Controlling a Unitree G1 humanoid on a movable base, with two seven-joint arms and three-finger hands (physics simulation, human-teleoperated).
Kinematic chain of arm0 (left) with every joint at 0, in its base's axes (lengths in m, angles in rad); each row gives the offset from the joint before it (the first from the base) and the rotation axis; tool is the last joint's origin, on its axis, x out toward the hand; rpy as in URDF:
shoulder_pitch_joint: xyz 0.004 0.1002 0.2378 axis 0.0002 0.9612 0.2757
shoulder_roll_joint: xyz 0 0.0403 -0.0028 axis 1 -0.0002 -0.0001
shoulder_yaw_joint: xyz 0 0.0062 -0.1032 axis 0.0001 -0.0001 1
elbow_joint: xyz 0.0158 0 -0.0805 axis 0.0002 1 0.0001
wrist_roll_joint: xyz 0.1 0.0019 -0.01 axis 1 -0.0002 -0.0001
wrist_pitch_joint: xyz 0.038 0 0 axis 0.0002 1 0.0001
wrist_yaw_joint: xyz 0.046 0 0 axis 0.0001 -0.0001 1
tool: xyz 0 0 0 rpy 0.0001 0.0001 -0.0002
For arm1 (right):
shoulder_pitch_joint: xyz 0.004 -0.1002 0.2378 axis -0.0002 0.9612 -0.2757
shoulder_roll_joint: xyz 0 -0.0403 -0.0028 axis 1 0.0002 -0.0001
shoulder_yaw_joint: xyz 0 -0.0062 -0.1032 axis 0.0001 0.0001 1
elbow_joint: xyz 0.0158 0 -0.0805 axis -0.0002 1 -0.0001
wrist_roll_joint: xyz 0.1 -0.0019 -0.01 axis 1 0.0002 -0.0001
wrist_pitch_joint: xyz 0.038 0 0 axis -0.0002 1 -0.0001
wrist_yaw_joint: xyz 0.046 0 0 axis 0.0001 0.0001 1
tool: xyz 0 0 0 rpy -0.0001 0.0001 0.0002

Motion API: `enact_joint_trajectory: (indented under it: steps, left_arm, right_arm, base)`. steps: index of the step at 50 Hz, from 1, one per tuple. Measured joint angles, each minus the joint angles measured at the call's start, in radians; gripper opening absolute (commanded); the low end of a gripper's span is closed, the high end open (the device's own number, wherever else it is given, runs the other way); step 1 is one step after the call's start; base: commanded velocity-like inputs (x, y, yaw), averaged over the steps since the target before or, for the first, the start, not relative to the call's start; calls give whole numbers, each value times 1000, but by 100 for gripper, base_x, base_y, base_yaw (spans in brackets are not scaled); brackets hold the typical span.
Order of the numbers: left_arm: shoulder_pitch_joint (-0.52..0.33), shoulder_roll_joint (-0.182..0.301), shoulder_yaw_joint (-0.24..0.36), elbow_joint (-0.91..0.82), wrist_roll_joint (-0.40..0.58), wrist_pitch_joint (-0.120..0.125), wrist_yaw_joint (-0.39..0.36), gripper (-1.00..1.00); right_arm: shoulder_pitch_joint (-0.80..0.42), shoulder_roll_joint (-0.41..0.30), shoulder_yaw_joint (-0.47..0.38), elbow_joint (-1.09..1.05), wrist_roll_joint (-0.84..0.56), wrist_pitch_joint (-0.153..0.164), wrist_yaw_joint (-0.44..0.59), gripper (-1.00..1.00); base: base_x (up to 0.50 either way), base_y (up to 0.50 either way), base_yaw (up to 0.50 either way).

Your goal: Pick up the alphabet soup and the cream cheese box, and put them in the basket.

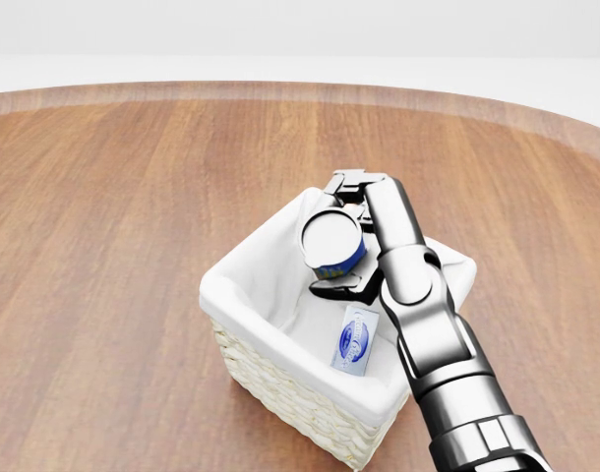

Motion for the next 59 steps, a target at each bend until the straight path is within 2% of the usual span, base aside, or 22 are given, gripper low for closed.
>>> enact_joint_trajectory:
  steps: [1, 2, 21, 43, 59]
  left_arm:
    - [0, 0, 0, 0, 0, 0, 0, 100]
    - [0, 0, 0, -1, 0, 0, -1, 100]
    - [1, 1, 1, -2, -2, 0, 1, 100]
    - [-1, 0, -1, 5, -1, 0, 2, 100]
    - [-1, -1, -2, 8, 0, 0, 0, 100]
  right_arm:
    - [3, 0, -1, -4, 0, 0, 0, 23]
    - [6, 0, -1, -9, 3, 0, 1, 100]
    - [33, -16, -19, -88, 46, 0, -2, 100]
    - [44, -20, -18, -335, 32, 0, 34, 100]
    - [39, -16, -22, -469, 29, 0, 12, 100]
  base:
    - [0, 0, 0]
    - [0, 0, 0]
    - [0, 0, 0]
    - [0, 0, 0]
    - [0, 0, 0]
